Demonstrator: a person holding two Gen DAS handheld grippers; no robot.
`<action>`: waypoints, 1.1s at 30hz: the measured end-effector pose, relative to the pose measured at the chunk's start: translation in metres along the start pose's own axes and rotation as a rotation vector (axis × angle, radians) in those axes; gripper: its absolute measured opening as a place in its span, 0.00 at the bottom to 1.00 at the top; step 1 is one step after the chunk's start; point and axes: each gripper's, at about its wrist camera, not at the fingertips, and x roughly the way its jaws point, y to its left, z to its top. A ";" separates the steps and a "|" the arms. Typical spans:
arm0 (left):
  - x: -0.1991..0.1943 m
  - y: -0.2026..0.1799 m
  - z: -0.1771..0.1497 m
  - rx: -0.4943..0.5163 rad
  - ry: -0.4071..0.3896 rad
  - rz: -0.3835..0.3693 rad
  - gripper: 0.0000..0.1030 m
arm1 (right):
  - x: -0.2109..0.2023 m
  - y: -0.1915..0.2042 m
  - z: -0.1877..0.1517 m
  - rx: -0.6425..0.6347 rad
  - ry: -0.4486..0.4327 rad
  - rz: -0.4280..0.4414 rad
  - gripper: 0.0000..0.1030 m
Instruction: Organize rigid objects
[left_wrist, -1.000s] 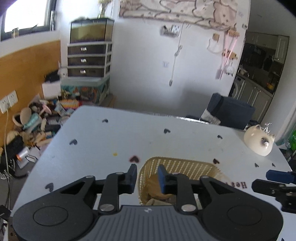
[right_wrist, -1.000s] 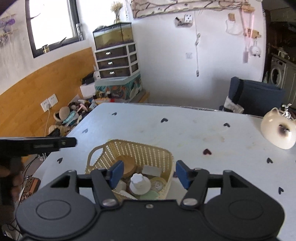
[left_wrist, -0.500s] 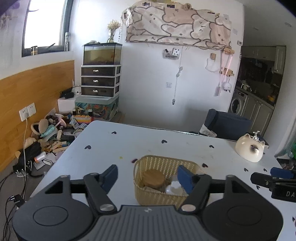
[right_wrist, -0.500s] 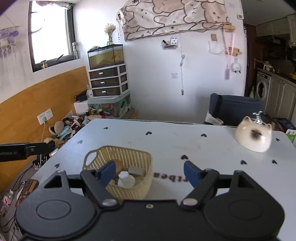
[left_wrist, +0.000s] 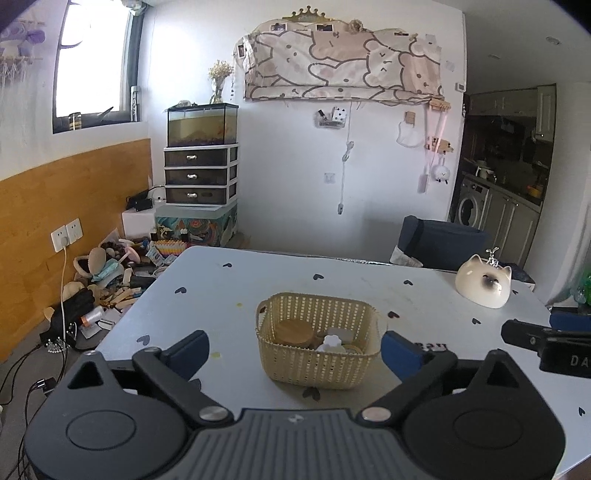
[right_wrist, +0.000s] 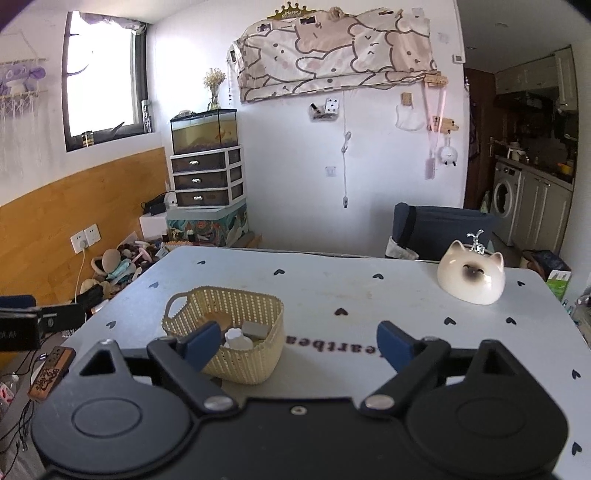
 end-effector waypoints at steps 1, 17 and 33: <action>-0.003 -0.001 -0.001 0.004 -0.004 0.003 0.99 | -0.002 0.000 -0.001 0.000 -0.002 -0.002 0.89; -0.011 -0.010 -0.006 0.027 -0.026 0.079 1.00 | -0.027 -0.008 -0.006 0.007 -0.035 -0.040 0.98; -0.009 -0.014 -0.006 0.042 -0.017 0.046 1.00 | -0.030 -0.013 -0.009 0.025 -0.028 -0.094 1.00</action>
